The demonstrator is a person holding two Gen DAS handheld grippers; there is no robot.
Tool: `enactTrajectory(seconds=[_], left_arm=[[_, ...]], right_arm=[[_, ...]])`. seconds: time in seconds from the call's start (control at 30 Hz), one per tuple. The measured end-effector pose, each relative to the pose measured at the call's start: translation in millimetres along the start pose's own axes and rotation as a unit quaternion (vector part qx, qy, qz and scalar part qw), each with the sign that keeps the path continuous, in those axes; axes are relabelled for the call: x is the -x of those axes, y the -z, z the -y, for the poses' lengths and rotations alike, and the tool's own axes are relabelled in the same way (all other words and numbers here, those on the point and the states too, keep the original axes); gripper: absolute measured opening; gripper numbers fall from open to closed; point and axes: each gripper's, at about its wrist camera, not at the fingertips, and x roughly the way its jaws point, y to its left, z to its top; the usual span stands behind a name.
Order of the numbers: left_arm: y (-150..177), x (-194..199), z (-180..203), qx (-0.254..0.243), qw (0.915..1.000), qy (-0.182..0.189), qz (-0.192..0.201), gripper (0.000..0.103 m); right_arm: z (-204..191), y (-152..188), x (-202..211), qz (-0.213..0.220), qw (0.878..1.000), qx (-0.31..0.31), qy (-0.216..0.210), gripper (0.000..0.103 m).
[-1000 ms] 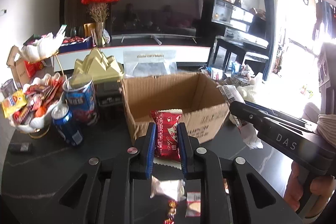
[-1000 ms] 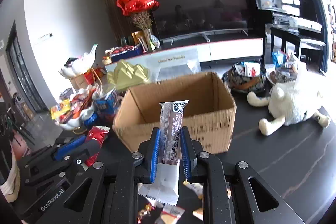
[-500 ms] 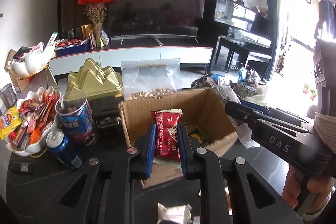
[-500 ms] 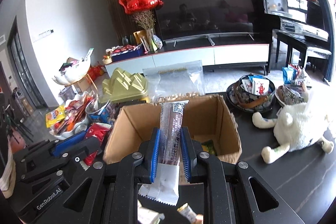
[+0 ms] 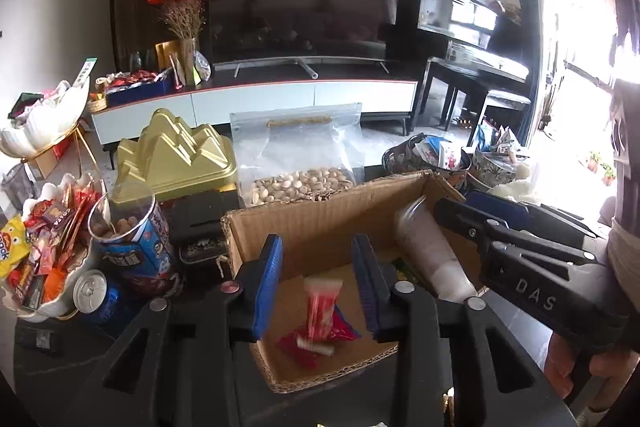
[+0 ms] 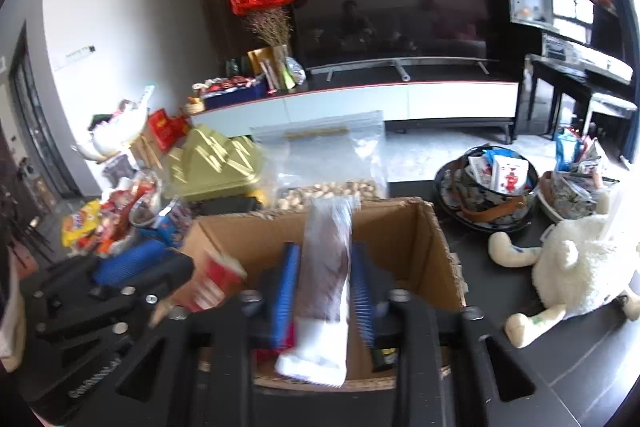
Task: Organize snacks
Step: 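Return both grippers to the remaining snacks on the table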
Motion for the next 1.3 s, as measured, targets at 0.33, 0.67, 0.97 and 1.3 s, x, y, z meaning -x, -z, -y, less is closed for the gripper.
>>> enactTrajectory(seconds=[0.33, 0.67, 0.97, 1.3], left_arm=[[23.2, 57.7, 11.5, 0.004, 0.9997, -0.007, 0.024, 0.052], [68.5, 120.9, 32.4, -0.018, 0.9988, 0.0, 0.046, 0.054], [115.6, 141.4, 34.7, -0.03, 0.9987, -0.003, 0.041, 0.054], [168.2, 117.4, 24.9, -0.042, 0.9986, 0.032, -0.007, 0.051]], right_arm=[[0.6, 22.9, 44.1, -0.003, 1.0, -0.005, -0.015, 0.055], [-11.7, 73.6, 104.9, -0.002, 0.999, -0.017, -0.037, 0.06], [-20.5, 121.2, 126.0, -0.011, 0.999, -0.024, -0.029, 0.06], [-37.2, 173.9, 120.7, -0.041, 0.999, -0.014, -0.016, 0.06]])
